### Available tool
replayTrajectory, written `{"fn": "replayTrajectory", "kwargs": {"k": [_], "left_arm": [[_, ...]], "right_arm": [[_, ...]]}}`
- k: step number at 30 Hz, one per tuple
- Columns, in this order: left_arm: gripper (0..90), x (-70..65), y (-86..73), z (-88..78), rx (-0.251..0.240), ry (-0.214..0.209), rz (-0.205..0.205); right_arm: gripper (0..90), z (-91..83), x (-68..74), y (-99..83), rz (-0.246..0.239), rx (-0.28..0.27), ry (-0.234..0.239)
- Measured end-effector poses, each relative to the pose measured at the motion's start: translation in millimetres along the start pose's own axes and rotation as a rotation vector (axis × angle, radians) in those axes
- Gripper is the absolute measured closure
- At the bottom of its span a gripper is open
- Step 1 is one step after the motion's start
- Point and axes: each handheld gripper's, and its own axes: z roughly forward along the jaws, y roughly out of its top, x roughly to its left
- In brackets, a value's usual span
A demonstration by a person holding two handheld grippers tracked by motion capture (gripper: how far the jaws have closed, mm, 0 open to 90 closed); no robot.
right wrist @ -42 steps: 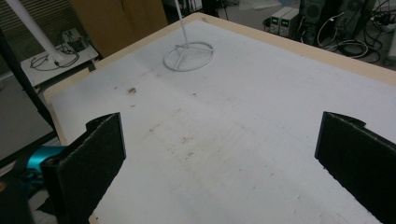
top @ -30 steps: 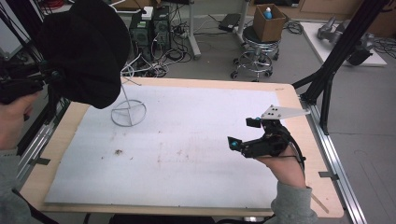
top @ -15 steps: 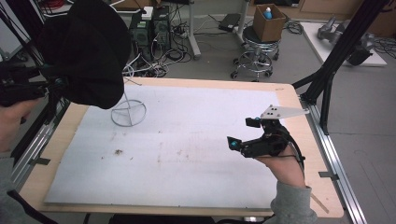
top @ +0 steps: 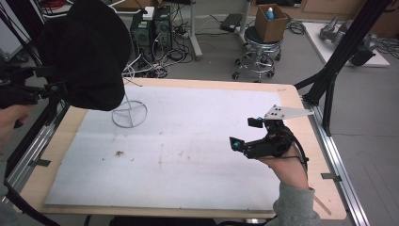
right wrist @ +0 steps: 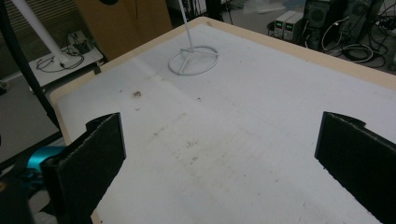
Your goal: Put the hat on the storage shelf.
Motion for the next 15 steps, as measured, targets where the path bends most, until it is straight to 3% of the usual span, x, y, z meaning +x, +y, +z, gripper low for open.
{"fn": "replayTrajectory", "kwargs": {"k": [7,15], "left_arm": [[10.5,-3.5,-2.9,-8.7,-0.017,0.035,0.019],[10.5,-11.1,-13.5,-22.4,-0.056,0.046,0.022]], "right_arm": [[0.8,1.0,-0.6,-0.3,0.001,0.007,-0.010],[0.8,2.2,1.4,0.0,-0.001,0.008,-0.013]]}}
